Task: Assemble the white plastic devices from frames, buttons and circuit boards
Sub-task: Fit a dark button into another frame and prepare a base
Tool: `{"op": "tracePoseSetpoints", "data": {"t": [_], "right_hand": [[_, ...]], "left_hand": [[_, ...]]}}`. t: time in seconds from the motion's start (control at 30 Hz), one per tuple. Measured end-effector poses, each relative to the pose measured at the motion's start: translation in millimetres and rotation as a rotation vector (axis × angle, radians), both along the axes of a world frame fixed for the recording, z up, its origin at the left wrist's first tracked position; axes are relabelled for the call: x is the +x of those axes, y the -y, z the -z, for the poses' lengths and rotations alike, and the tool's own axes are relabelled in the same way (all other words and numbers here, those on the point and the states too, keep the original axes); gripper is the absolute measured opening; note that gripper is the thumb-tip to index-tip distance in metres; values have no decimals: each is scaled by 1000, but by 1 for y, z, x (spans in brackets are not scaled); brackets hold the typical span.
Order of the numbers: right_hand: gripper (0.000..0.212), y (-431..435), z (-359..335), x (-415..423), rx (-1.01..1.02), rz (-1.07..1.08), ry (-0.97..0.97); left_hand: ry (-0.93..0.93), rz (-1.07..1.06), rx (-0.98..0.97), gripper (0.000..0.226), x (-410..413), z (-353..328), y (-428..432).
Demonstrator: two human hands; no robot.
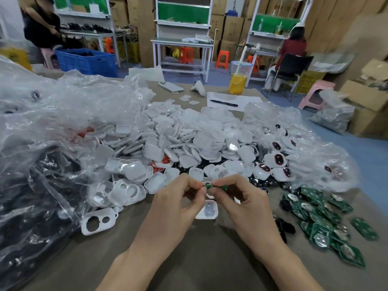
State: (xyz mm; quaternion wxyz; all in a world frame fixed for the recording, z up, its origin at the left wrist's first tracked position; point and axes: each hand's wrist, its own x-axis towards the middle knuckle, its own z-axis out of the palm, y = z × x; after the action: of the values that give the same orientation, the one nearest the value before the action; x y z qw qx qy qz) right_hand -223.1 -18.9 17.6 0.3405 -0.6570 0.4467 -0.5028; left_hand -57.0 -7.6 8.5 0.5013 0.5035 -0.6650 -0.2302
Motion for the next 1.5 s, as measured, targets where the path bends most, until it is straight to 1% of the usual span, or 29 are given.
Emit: {"op": "tracePoseSetpoints", "data": {"t": [0.17, 0.27, 0.4, 0.5, 0.7, 0.9, 1.07, 1.23, 1.3, 1.37, 1.43, 1.5], "right_hand": [[28, -2, 0, 2, -11, -31, 6], [28, -3, 0, 1, -13, -33, 6], [33, -3, -2, 0, -19, -45, 4], [31, -2, -2, 2, -22, -36, 7], [33, -1, 2, 0, 31, -56, 24], [25, -3, 3, 0, 53, -55, 23], [23, -3, 4, -1, 37, -58, 10], [21, -3, 6, -1, 19, -44, -18], [22, -2, 7, -2, 45, -50, -3], [22, -1, 4, -2, 102, -66, 57], [22, 2, 0, -3, 135, -87, 119], [16, 4, -5, -3, 171, -121, 181]], "left_hand": [[-10, -23, 18, 15, 2, 2, 0], [20, -27, 5, 16, 2, 0, -1], [57, -10, 12, 9, 2, -2, -3], [59, -3, 0, 11, 2, -3, -3], [82, -1, 68, 17, 2, -2, -2], [99, 18, 53, 18, 5, -2, -6], [132, 38, 34, 12, 7, -2, -7], [143, 54, 7, 14, 9, -1, -7], [146, 47, 5, 13, 8, 0, -6], [88, 40, 29, 15, 6, 0, -5], [-46, 71, 115, 17, 2, -2, -3], [-153, 134, 172, 12, -2, -6, -2]]}}
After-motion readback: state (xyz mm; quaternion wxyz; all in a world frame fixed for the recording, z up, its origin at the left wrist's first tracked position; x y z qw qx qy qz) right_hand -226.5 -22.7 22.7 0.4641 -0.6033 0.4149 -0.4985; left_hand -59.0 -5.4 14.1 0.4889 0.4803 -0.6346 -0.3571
